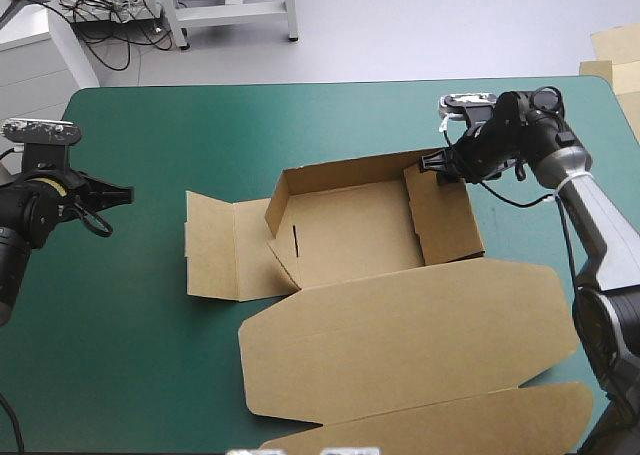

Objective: Fold the box

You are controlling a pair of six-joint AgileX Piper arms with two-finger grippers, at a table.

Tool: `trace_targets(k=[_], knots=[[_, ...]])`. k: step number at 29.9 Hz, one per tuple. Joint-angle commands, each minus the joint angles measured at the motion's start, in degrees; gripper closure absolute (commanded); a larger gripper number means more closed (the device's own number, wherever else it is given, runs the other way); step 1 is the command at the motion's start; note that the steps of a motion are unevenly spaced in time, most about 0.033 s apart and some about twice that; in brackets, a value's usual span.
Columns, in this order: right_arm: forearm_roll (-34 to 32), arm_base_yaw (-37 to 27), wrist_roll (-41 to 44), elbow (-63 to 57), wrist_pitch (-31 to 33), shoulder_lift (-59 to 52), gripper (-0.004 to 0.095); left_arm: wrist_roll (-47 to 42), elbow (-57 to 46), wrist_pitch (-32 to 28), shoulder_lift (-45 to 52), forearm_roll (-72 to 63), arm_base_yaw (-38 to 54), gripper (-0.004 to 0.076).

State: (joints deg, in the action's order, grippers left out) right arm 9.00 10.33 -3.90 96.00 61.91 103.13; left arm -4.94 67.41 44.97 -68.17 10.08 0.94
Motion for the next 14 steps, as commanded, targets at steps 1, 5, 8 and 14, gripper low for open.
trace_targets(k=[1, 5, 8, 14], knots=[[-1.6, -0.1, 0.3, 3.5, 1.0, -2.9, 0.0313, -0.1, 1.5, -3.2, 1.3, 0.0, 0.1, 0.0731], [-7.1, -0.1, 1.3, 7.0, 6.7, -2.9, 0.0309, -0.1, 1.5, -2.9, 1.3, 0.0, 0.1, 0.0731], [-7.5, -0.6, 2.4, 10.0, 9.0, -3.4, 0.0309, -0.1, 1.5, -2.0, 1.3, 0.0, 0.1, 0.0731], [-6.2, -0.8, 2.4, 10.8, 9.9, -7.4, 0.031, -0.1, 1.5, -1.3, 1.3, -0.1, 0.9, 0.0731]])
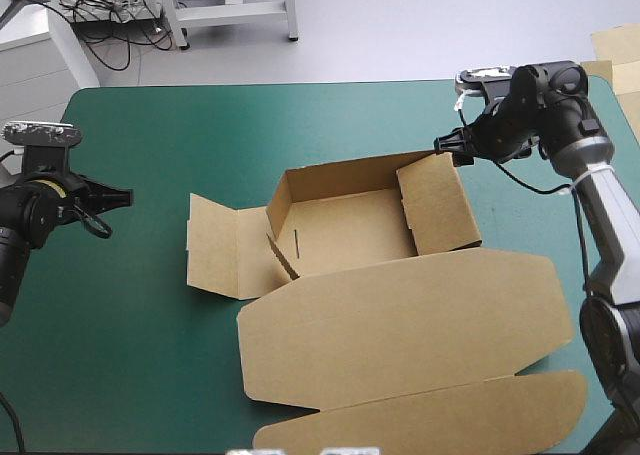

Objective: Fold the box

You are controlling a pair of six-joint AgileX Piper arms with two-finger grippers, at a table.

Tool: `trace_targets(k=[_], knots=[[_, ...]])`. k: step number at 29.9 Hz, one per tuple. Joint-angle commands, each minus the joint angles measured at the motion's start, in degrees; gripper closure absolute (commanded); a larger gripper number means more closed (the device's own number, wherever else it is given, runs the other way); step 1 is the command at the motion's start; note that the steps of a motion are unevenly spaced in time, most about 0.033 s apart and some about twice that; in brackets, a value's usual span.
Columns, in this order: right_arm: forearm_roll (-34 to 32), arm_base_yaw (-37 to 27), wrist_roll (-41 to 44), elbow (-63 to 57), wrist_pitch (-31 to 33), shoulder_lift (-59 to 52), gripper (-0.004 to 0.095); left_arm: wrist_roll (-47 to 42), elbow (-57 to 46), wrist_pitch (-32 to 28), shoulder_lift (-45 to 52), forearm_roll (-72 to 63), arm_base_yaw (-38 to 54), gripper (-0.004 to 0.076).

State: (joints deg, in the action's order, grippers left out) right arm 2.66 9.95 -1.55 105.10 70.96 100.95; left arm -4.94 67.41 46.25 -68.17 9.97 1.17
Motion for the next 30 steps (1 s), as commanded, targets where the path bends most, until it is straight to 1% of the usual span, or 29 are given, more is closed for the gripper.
trace_targets(k=[1, 3, 10, 15, 19, 21, 27, 28, 30], knots=[[0.3, -0.4, 0.3, 1.5, 0.9, -6.0, 0.031, -0.1, 1.5, -2.6, 1.3, -0.2, 1.2, 0.0731], [1.2, -0.4, 1.9, 0.3, 0.9, -7.4, 0.031, -0.1, 1.5, -2.0, 1.3, -1.1, 2.2, 0.0731], [3.4, -0.4, 1.6, -6.0, 0.9, -7.2, 0.031, -0.1, 1.5, -1.4, 1.3, -2.9, 2.8, 0.0731], [6.6, -0.4, -4.5, -9.3, -0.2, -3.5, 0.031, -0.1, 1.5, -1.3, 1.3, -4.1, 2.8, 0.0731], [9.7, -0.4, -6.0, -9.3, -2.5, 0.9, 0.031, 0.1, 1.5, -0.9, 1.3, -6.3, 2.8, 0.0731], [9.6, -0.4, -6.0, -9.3, -3.0, 2.7, 0.0311, 1.4, 1.5, -0.5, 1.3, -7.7, 2.8, 0.0734], [8.3, -0.4, -5.8, -9.3, -2.8, 7.2, 0.0372, 1.4, 1.5, 0.9, 1.3, -8.0, 2.8, 0.0734], [8.3, -0.4, -5.8, -9.3, -2.8, 7.5, 0.0388, 1.8, 1.5, 1.1, 1.3, -8.0, 2.8, 0.0734], [8.3, -0.4, -5.8, -9.3, -2.8, 8.1, 0.0454, 3.1, 1.5, 1.5, 1.3, -8.0, 2.8, 0.0734]])
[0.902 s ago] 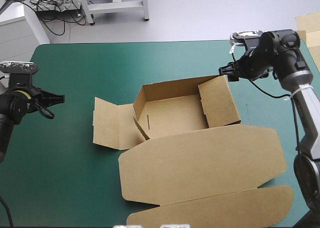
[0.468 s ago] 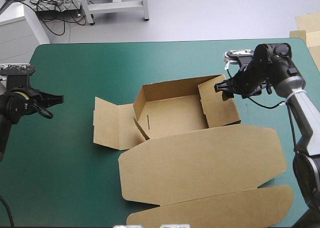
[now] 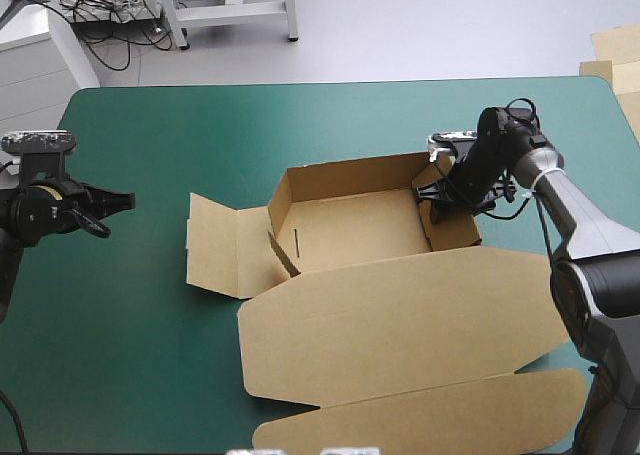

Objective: Fold the box

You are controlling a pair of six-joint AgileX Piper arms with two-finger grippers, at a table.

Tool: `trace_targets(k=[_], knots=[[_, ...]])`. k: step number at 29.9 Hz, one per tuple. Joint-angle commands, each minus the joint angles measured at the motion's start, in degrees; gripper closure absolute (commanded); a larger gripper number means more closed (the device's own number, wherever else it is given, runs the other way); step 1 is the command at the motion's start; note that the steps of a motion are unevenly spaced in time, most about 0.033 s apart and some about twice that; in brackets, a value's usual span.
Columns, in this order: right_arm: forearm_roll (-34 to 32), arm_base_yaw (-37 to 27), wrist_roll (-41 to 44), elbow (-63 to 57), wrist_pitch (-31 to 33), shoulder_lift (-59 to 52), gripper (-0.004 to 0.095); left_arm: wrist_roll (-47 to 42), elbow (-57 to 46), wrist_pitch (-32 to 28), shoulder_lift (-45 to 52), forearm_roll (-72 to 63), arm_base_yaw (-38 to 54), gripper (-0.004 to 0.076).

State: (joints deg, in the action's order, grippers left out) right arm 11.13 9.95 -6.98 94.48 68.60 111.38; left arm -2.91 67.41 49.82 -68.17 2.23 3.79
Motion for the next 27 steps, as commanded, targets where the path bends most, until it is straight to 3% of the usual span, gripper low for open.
trace_targets(k=[1, 6, 14, 27], knots=[[-0.3, -0.4, -0.3, 1.3, -0.5, -2.2, 0.0512, 1.0, 1.5, -1.8, 1.3, -0.3, 0.1, 0.0734], [-2.1, -0.4, 1.5, 1.4, -0.5, -2.1, 0.0925, 1.0, 1.5, -1.4, 1.3, -0.3, 0.1, 0.0734], [-7.4, -0.4, 2.4, 1.8, 2.5, -2.1, 0.0928, 1.0, 1.5, -1.5, 1.3, -0.3, 0.1, 0.0734], [-7.3, -0.4, 2.4, 4.5, 2.6, -2.1, 0.0928, 1.0, 1.5, -1.5, 1.3, -0.2, 0.1, 0.0734]])
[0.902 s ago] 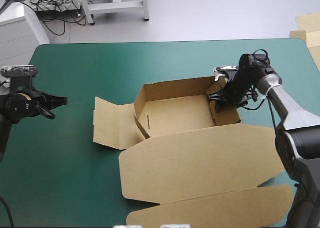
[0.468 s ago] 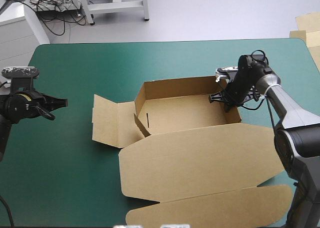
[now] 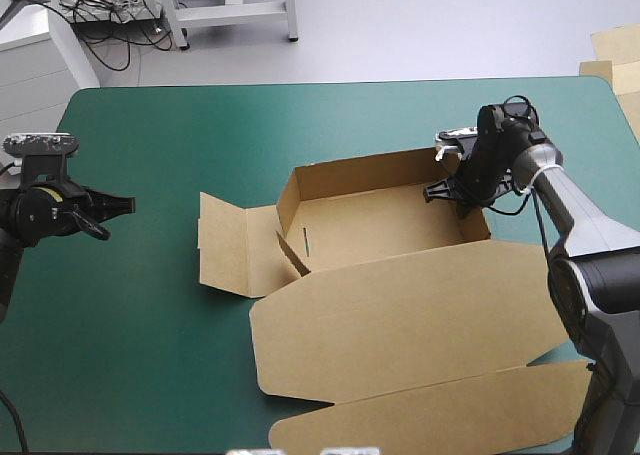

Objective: Fold the box

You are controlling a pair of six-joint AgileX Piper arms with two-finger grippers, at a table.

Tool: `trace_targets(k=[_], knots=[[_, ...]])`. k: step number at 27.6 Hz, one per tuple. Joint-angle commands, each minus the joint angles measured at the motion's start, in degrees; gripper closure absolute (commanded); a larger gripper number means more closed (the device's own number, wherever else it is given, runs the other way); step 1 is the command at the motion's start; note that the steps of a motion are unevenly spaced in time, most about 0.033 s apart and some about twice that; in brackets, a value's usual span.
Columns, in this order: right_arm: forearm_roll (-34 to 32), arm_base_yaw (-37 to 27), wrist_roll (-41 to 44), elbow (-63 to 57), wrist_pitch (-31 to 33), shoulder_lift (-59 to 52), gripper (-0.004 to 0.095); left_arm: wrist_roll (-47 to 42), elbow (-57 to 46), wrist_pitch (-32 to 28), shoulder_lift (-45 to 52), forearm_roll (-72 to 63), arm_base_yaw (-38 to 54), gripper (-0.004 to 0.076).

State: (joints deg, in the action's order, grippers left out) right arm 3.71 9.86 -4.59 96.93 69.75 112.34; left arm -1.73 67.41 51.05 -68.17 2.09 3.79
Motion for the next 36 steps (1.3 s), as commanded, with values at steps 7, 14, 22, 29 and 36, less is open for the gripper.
trace_targets(k=[7, 14, 22, 29, 36], knots=[[0.1, -0.3, 0.0, 2.0, 1.5, -3.1, 0.0927, -0.1, 1.5, -2.7, 1.3, 0.0, 0.1, 0.0734], [0.9, -0.3, 0.3, 2.0, 1.6, -3.1, 0.0927, -0.1, 1.5, -2.7, 1.3, 1.5, 0.1, 0.0734], [4.7, -0.9, 0.0, 2.2, 2.0, -4.6, 0.0927, -0.1, 1.5, -2.7, 1.3, 4.3, 0.1, 0.0734], [12.4, -7.4, -3.3, 3.2, 2.0, -9.8, 0.0928, -0.1, 1.5, -3.9, 1.2, 4.3, 0.1, 0.0734], [22.7, -18.8, -7.5, 3.2, 2.1, -19.4, 0.0928, -0.1, 1.5, -4.1, -2.2, 4.2, 0.1, 0.0734]])
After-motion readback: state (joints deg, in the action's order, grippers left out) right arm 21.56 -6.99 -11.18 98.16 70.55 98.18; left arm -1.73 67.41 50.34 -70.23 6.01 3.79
